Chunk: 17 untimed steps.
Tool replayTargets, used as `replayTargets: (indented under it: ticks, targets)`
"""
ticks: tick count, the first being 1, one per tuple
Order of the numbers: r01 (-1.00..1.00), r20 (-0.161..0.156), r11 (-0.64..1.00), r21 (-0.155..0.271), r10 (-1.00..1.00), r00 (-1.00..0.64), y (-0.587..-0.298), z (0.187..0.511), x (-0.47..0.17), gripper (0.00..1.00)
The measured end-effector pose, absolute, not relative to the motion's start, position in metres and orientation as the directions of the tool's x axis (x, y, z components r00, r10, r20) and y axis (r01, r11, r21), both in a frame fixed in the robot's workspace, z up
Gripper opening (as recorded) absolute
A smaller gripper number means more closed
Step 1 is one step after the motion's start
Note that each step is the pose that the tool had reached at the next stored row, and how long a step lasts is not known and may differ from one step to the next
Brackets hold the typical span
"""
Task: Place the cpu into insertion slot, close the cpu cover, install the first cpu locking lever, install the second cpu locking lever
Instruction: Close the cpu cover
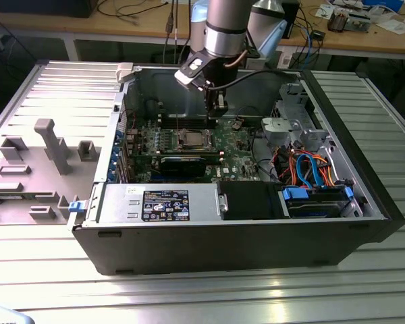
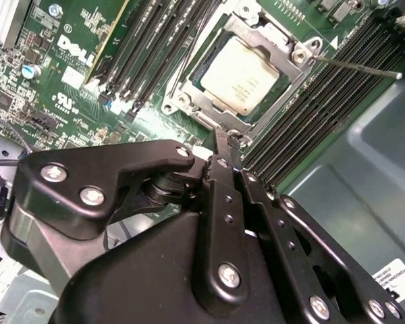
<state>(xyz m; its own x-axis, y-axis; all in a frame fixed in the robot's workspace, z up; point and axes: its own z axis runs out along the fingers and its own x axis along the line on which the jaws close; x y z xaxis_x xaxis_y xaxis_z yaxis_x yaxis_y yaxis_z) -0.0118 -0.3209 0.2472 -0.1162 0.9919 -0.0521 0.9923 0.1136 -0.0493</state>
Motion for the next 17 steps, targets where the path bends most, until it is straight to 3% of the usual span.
replayTargets:
  ticks: [17]
  targets:
    - [0.992, -0.052, 0.114, -0.049, 0.992, -0.116, -0.321, 0.244, -0.029, 0.11]
